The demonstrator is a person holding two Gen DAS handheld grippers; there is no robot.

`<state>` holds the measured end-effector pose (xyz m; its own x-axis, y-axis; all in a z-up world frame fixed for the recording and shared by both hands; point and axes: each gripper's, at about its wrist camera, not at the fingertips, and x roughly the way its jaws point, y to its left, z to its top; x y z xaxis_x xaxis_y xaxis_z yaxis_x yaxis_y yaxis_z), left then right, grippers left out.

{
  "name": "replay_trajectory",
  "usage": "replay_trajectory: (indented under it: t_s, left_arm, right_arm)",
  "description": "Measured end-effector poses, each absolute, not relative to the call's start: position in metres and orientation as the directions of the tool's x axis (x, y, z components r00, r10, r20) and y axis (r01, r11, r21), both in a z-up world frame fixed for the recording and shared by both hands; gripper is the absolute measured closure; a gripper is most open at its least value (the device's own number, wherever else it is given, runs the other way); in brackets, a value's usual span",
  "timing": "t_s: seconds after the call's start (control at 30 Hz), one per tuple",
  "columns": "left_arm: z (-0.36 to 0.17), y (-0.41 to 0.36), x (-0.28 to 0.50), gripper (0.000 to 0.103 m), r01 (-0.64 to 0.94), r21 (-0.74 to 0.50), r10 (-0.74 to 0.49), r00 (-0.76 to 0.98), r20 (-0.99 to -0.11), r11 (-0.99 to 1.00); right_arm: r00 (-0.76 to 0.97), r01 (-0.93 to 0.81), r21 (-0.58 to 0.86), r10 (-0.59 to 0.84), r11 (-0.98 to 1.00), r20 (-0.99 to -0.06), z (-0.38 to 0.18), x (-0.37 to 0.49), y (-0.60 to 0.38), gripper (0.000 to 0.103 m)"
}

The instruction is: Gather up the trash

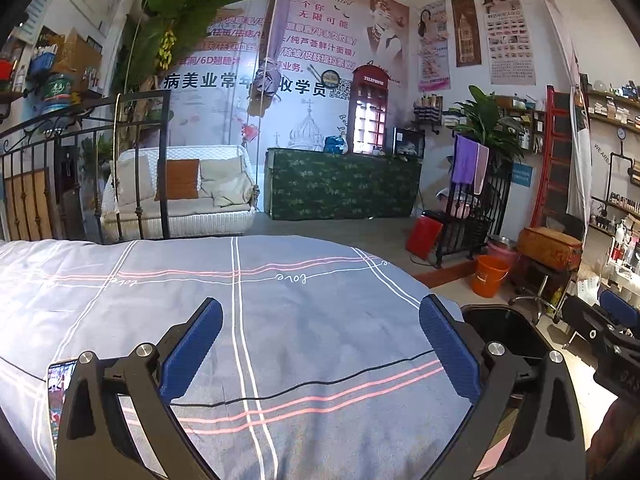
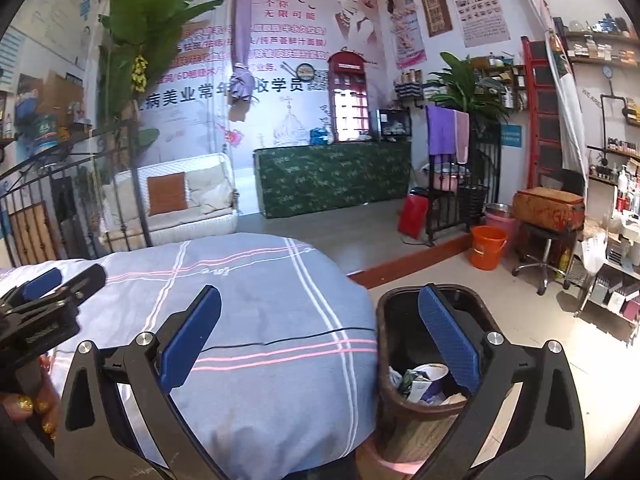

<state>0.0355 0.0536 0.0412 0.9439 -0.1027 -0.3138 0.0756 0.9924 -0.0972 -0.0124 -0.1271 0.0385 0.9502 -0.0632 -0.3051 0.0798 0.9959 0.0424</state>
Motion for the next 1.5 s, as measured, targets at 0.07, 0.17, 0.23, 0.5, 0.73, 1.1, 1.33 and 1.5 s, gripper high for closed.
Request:
replay_trajectory:
  t_s: [0.07,0.17,0.23,0.5,0.73,1.1,1.33,1.5]
  left_arm:
    - [0.041,0.054,0.032,0.006,0.068,-0.095,-0.095,0.944,-0.316,0.993]
    - [0.041,0.056,0.025,0.006,0.052,-0.1,-0.08,0.953,-0.293,0.994]
    - [0.041,0.058,0.023,0.006,0.049,-0.099,-0.076,0.953,-0.293,0.994]
    - [0.04,0.057,0.021,0.006,0.047,-0.094,-0.072,0.956,-0.286,0.994]
    - [0.04,0.058,0.018,0.006,0.048,-0.103,-0.076,0.955,-0.287,0.994]
    - [0.041,0.058,0.018,0.006,0.049,-0.099,-0.076,0.955,-0.287,0.994]
    - [0.042,0.059,0.019,0.006,0.051,-0.101,-0.078,0.954,-0.29,0.994]
    - [0.042,0.058,0.019,0.006,0.05,-0.098,-0.077,0.953,-0.294,0.994]
  right_arm:
    - [0.957,0.091,0.001,-0.087,0.996,-0.277,0.04,-0.02,-0.12,0.006]
    - [0.964,0.09,-0.002,-0.088,0.996,-0.252,0.044,-0.031,-0.117,0.006]
    - [0.965,0.091,0.002,-0.088,0.996,-0.247,0.046,-0.035,-0.116,0.006]
    - [0.965,0.1,0.006,-0.096,0.995,-0.245,0.049,-0.034,-0.12,0.006]
    - [0.961,0.103,0.013,-0.096,0.995,-0.257,0.048,-0.032,-0.122,0.006]
    - [0.961,0.108,0.024,-0.098,0.994,-0.259,0.048,-0.033,-0.123,0.006]
    - [0.959,0.11,0.026,-0.099,0.994,-0.264,0.047,-0.032,-0.124,0.006]
    - [0.958,0.11,0.028,-0.098,0.994,-0.27,0.045,-0.03,-0.125,0.006]
